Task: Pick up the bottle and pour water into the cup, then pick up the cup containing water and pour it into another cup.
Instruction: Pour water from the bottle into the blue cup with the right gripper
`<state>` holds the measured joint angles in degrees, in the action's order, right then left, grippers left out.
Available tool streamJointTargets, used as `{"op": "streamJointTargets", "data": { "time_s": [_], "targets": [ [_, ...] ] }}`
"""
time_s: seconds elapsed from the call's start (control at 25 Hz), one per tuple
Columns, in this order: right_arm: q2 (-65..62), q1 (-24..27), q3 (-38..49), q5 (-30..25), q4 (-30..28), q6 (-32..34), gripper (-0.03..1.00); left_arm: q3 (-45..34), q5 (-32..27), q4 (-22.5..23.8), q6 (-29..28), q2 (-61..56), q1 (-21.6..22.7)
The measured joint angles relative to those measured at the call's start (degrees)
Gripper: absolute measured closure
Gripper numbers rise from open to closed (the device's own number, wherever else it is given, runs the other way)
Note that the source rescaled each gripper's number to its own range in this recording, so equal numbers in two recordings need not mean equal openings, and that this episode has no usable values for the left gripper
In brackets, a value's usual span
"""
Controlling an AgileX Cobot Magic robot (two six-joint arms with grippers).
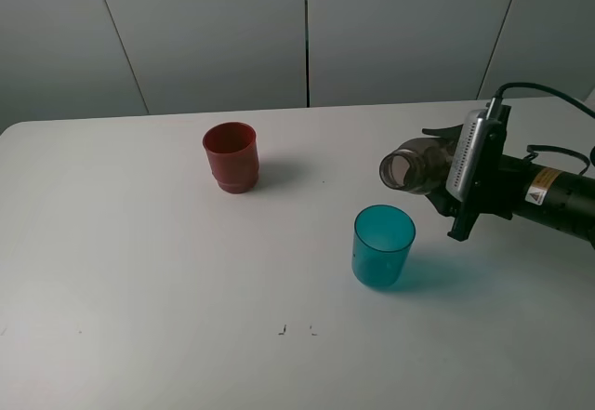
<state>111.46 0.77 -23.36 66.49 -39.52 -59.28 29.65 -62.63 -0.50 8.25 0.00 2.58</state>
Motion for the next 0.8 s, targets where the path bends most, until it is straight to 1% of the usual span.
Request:
{"op": "streamJointTargets", "data": {
  "time_s": [0.2,0.6,0.8],
  "targets": [
    [0.0,0.0,0.0,0.0,0.0,-2.47,0.92,0.0,0.0,0.0,0.0,0.0,0.0],
    [0.0,0.0,0.0,0.0,0.0,-3.67,0.92,0.0,0.0,0.0,-0.22,0.0,0.0],
    [0.0,0.0,0.0,0.0,0.0,-5.39,0.92,0.0,0.0,0.0,-0.22,0.0,0.0]
  ]
}}
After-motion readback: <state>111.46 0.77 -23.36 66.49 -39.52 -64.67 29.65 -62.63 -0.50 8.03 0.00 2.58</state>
